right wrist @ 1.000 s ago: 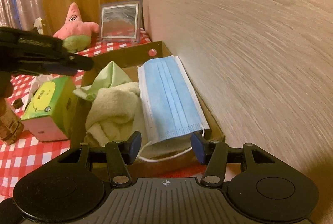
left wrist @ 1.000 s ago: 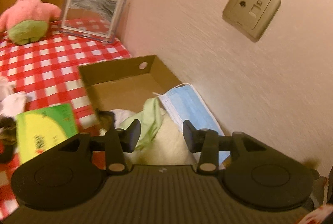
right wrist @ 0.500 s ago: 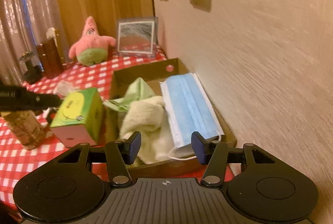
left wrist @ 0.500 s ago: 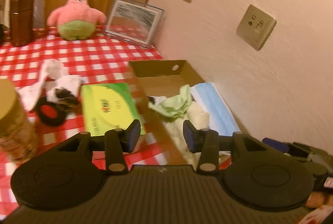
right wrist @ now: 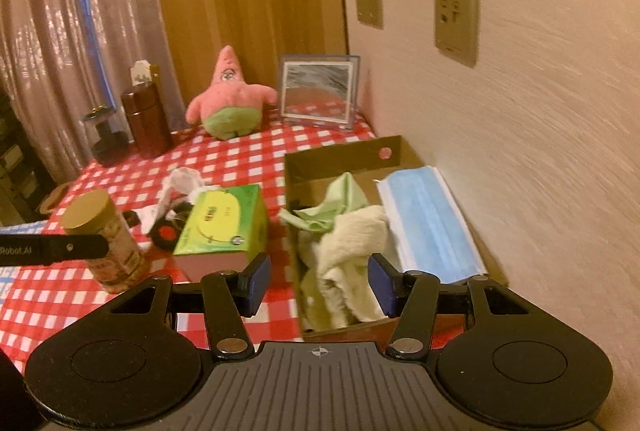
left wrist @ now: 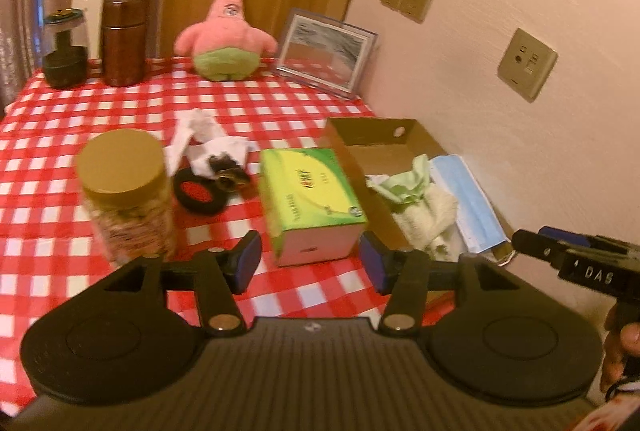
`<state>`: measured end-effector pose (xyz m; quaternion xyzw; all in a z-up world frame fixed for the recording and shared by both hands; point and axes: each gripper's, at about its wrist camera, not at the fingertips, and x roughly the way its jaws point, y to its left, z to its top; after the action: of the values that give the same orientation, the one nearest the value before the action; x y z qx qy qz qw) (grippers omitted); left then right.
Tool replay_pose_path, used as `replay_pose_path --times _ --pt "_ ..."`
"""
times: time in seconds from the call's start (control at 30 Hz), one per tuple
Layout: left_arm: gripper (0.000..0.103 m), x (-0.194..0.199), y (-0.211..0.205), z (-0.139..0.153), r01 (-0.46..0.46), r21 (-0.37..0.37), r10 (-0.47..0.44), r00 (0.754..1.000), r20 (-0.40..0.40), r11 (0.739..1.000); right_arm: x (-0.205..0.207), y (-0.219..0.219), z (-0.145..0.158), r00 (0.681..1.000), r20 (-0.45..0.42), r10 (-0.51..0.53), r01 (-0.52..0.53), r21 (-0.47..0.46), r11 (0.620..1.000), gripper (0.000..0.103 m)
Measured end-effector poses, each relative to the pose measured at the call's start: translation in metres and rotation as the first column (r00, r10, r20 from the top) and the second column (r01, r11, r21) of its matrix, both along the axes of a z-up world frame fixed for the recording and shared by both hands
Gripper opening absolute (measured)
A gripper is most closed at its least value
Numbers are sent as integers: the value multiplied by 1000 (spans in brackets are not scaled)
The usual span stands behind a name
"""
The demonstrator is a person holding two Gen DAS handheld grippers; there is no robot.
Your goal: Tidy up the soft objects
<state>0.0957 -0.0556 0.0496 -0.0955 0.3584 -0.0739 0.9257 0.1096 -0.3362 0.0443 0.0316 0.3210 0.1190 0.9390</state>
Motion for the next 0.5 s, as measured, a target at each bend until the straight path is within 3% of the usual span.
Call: replay_pose_path --times 0.5 --pt "68 -30 50 2 -117 53 118 993 -18 992 -10 35 16 997 24 67 -67 4 998 55"
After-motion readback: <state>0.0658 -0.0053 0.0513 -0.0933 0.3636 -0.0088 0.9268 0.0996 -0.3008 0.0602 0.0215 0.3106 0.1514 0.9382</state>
